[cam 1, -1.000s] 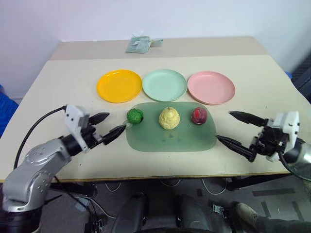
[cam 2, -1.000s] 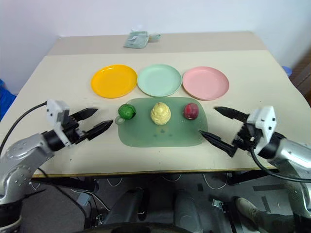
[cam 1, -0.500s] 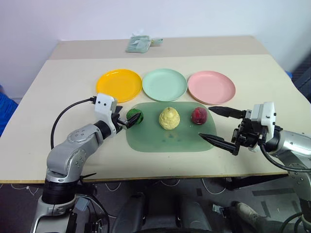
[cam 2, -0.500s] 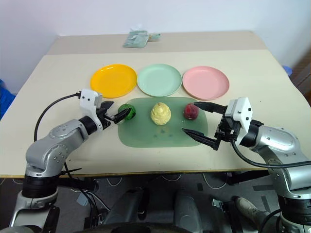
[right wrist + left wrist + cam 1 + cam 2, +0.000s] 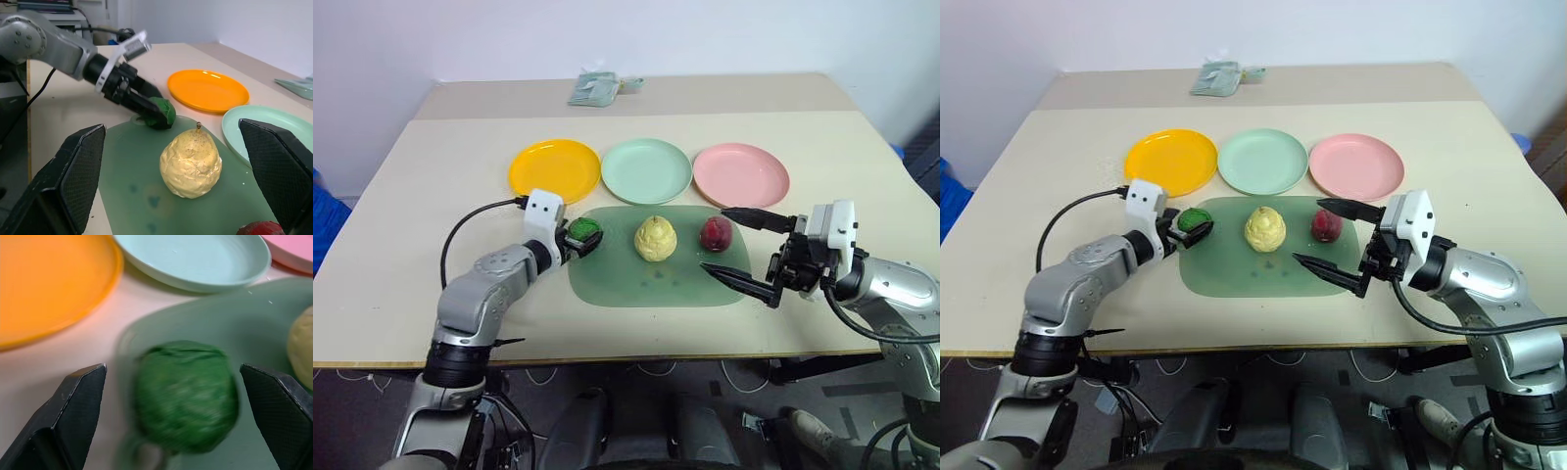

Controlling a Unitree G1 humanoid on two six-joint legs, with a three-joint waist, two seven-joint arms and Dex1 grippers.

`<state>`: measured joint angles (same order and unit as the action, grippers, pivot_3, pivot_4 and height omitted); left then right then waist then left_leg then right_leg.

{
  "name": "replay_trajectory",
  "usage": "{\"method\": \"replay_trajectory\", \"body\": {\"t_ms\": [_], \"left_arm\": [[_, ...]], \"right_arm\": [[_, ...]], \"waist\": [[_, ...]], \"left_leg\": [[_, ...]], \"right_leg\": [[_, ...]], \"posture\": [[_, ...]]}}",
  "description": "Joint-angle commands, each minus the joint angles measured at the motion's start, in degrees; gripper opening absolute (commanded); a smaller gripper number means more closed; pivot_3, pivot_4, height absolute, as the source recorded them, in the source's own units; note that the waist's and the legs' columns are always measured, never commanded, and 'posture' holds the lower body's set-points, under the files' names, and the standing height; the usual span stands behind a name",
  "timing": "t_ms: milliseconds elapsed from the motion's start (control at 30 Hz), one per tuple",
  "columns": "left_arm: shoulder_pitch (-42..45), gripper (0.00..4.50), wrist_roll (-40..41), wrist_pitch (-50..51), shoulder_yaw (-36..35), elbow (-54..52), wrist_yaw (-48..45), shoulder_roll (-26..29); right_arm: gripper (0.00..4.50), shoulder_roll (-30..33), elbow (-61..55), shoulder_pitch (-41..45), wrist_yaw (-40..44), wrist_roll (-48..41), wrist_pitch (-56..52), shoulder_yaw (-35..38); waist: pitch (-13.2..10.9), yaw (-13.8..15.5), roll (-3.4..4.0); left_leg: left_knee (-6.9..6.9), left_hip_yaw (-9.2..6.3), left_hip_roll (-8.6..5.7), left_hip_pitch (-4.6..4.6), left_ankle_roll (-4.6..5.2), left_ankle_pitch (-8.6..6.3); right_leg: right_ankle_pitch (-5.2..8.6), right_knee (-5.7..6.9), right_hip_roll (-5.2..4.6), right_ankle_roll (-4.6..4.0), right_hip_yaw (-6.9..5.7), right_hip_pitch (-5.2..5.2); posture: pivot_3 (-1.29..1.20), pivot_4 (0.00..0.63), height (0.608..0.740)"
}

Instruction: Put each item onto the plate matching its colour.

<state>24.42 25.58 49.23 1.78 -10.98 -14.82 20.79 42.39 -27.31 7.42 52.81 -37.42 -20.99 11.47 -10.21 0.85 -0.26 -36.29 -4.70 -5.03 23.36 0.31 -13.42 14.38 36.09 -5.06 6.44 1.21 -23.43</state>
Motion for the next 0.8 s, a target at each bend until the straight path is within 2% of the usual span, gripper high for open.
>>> {"method": "replay_trajectory", "body": {"t_ms": [33,133,333,467,600,800], "left_arm": [[1.4,3.12,-1.1,-0.1,0.6,-0.3,-0.6,-0.7],[1.4,1.72,-1.5,0.6,0.7,-0.7,-0.9,-0.7],[3.0,1.72,-2.3,0.0,-1.4,-0.4,0.2,-1.9],[9.5,1.72,-3.1,-3.6,-3.8,4.5,3.2,-6.0],[20.0,1.72,-6.8,-10.3,-2.9,20.0,2.8,-9.2],[38.4,1.72,-13.1,-29.0,-3.1,57.1,0.9,-13.6]], "right_arm": [[4.5,-0.1,-2.8,0.4,-0.8,-1.1,0.0,0.9],[4.5,-0.1,-3.2,0.0,-1.3,-1.1,0.0,1.1],[4.5,-0.1,-3.8,-0.6,-2.3,-1.0,0.1,1.5],[4.5,-0.6,-3.2,0.3,-3.4,-0.3,0.6,1.2],[4.5,-2.0,-1.1,3.1,-5.3,1.4,1.5,0.4],[4.5,-4.0,2.2,7.4,-8.0,4.7,2.7,-0.8]], "waist": [[0.0,0.0,0.0],[0.0,0.0,0.0],[0.0,0.0,0.0],[0.0,0.4,-0.02],[0.0,1.4,-0.03],[0.0,1.4,-0.06]], "left_leg": [[0.0,0.0,0.0,0.0,0.0,0.0],[0.01,0.0,0.01,0.0,0.0,0.0],[0.0,0.0,0.01,0.0,0.0,0.0],[-0.11,-0.03,0.0,0.03,0.0,0.0],[-0.27,0.0,-0.03,0.05,0.01,0.0],[-0.48,0.01,-0.09,0.15,0.05,-0.02]], "right_leg": [[0.0,0.01,0.0,0.0,0.0,0.0],[0.0,0.01,0.0,0.0,0.01,-0.01],[0.0,0.01,0.0,0.0,0.01,0.0],[-0.02,0.02,0.02,0.03,-0.05,0.01],[-0.09,0.03,0.08,0.15,-0.09,0.06],[-0.13,0.02,0.1,0.23,-0.14,0.07]], "posture": [[0.0,0.15,0.74],[0.0,0.15,0.74],[0.0,0.15,0.74],[0.0,0.15,0.74],[0.0,0.15,0.74],[0.0,0.15,0.74]]}}
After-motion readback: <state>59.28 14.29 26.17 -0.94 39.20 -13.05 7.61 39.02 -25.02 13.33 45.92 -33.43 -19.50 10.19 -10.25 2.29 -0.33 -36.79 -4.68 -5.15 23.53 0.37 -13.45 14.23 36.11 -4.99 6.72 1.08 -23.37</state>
